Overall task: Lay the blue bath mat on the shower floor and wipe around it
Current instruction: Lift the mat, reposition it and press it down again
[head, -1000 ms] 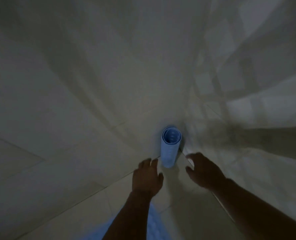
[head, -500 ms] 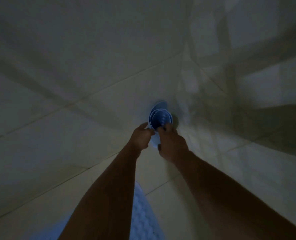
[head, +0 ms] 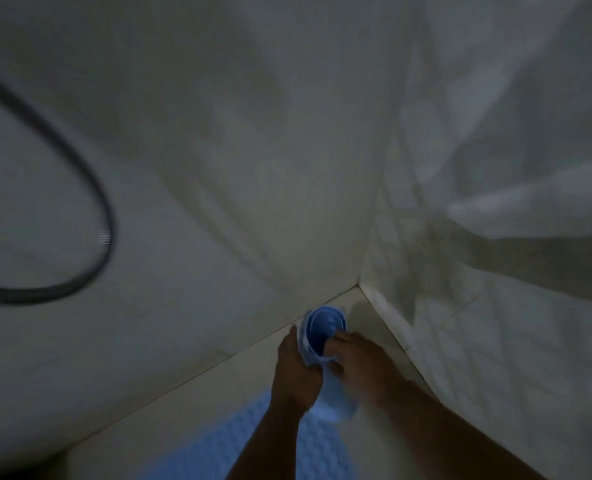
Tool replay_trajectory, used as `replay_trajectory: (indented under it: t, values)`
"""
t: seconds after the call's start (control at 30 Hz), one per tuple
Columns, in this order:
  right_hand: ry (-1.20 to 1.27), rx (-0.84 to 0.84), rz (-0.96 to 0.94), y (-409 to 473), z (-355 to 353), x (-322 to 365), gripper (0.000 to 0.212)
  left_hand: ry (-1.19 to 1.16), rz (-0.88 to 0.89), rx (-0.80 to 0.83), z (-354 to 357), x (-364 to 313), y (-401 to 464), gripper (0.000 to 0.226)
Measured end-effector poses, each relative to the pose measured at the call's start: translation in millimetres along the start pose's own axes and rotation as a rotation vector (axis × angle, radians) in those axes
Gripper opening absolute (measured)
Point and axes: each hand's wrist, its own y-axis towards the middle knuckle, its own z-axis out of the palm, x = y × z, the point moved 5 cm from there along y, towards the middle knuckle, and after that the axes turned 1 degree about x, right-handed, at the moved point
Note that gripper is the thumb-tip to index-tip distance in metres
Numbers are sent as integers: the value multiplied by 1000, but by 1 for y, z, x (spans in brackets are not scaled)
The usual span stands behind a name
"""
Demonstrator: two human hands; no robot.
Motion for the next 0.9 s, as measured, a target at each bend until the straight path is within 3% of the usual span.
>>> replay_trajectory:
  t: [0.07,0.2,0.3,0.4,0.47,0.57,0.63,0.7,0.9]
  values:
    - [-46,24,-42,-36,-29,61,21,131,28,51,-36,-24,-50,86]
    - [-43,-63,3,-117,-94,173,22,306,77,169,-119,-92,-173,93]
    - [-7,-163,28,-181,-140,253,18,670,190,158,-188,-119,-266,105]
    - [14,-275,31,-240,-184,322,12,1153,356,-21,-246,-149,-352,79]
    - [27,-349,-1,-282,-208,369,12,1294,520,-133,-274,-173,-415,61]
    - [67,-431,-6,-329,-228,415,7,1279,615,-129,-297,-190,-482,44]
    - [39,-431,-31,-355,-235,439,33,1216,602,-91,-310,-193,-515,37]
    - [-34,-384,-81,-374,-235,460,42,1214,612,-91,-321,-191,-538,35]
    - [-165,-330,-148,-418,-223,513,12,1210,557,-80,-338,-179,-607,43]
